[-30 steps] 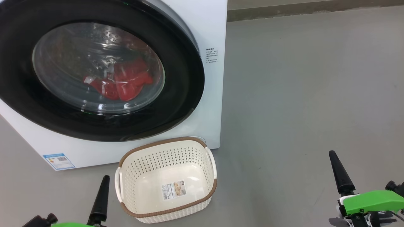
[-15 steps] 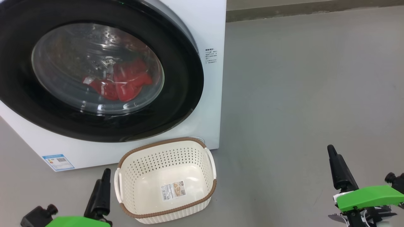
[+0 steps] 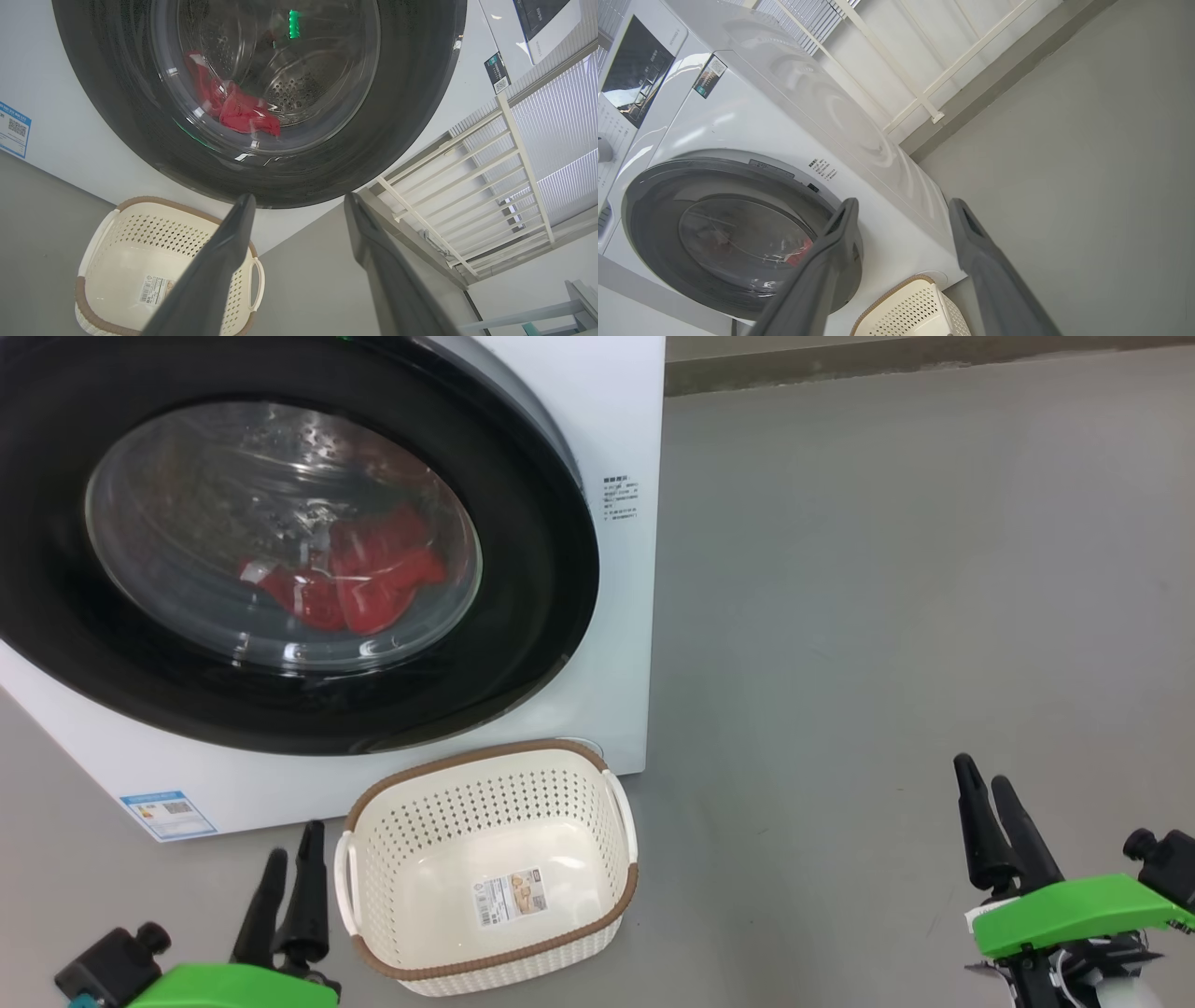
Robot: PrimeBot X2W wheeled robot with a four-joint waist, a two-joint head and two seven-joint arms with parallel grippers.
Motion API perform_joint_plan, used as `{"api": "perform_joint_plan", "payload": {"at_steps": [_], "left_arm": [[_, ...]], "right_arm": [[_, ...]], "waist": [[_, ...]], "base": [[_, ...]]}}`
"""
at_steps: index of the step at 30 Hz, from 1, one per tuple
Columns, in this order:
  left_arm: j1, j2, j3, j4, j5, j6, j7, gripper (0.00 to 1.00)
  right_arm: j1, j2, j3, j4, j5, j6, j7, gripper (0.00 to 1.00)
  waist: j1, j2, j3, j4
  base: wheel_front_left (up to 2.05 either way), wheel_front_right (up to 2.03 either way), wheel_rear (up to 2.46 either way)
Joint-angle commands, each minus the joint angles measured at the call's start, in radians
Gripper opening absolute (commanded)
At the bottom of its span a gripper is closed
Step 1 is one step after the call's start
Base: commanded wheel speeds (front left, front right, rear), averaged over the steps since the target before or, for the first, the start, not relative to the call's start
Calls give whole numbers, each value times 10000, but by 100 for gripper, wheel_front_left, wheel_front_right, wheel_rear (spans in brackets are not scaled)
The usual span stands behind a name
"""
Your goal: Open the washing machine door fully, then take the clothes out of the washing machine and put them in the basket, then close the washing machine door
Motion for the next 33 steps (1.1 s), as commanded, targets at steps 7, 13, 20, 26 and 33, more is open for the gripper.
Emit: {"api": "perform_joint_plan", "payload": {"at_steps": [7, 13, 20, 26, 33], "left_arm": [[-613, 136, 203, -370, 1140, 46, -316, 100], [-706, 142, 175, -297, 1764, -5, -491, 100], [-808, 148, 236, -472, 2516, -12, -696, 100], [-873, 154, 294, -506, 3306, 12, -872, 100], [-955, 161, 419, -589, 4175, 51, -1076, 100]], "right_arm": [[-596, -164, 184, -375, -1067, -4, -314, 100], [-664, -170, 269, -410, -1771, -4, -490, 100], [-795, -178, 187, -330, -2664, -5, -696, 100], [-910, -184, 122, -386, -3179, -5, -873, 100], [-998, -192, 254, -420, -3870, -6, -1078, 100]], "waist": [[-1, -1, -12, 5], [-1, -1, -8, 0], [-1, -1, 6, -21], [-1, -1, 5, -55], [-1, -1, 9, -136]], "base": [[0, 0, 0], [0, 0, 0], [0, 0, 0], [0, 0, 0], [0, 0, 0]]}}
